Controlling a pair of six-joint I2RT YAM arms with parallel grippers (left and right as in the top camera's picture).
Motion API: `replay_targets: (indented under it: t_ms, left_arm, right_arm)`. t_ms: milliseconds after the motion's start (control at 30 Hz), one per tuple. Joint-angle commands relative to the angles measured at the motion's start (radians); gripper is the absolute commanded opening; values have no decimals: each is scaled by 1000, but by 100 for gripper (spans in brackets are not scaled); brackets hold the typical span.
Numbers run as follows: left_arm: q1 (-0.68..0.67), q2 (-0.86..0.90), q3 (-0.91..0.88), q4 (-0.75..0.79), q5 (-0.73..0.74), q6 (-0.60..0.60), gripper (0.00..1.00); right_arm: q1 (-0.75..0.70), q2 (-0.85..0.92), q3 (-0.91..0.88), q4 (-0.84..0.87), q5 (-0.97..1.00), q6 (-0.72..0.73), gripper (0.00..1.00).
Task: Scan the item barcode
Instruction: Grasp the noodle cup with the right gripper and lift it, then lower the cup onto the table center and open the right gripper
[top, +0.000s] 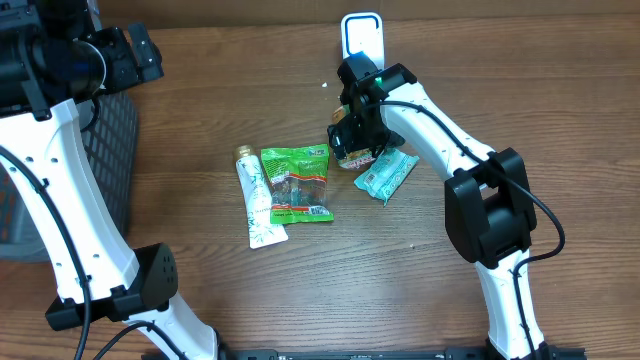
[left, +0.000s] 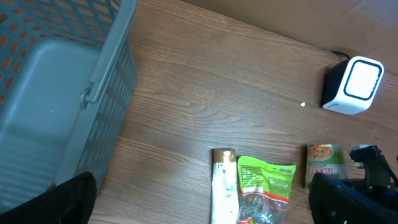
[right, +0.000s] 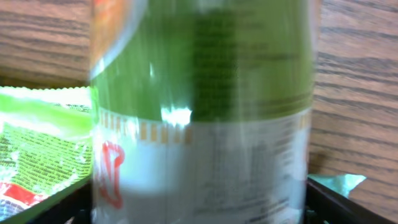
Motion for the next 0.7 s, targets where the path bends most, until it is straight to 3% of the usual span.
replay_targets:
  t_ms: [0,367,667]
  left_arm:
    - [4,-3,0,-2,-11,-13,100]
    - [4,-3,0,-2,-11,-13,100]
    - [4,-3,0,-2,-11,-13,100]
  right_arm:
    - [-4,-41,29,11,-33,7,90]
    - [-3,-42,30,-179,-44,7,83]
    - [-2,-42,30,-314,-109,7,91]
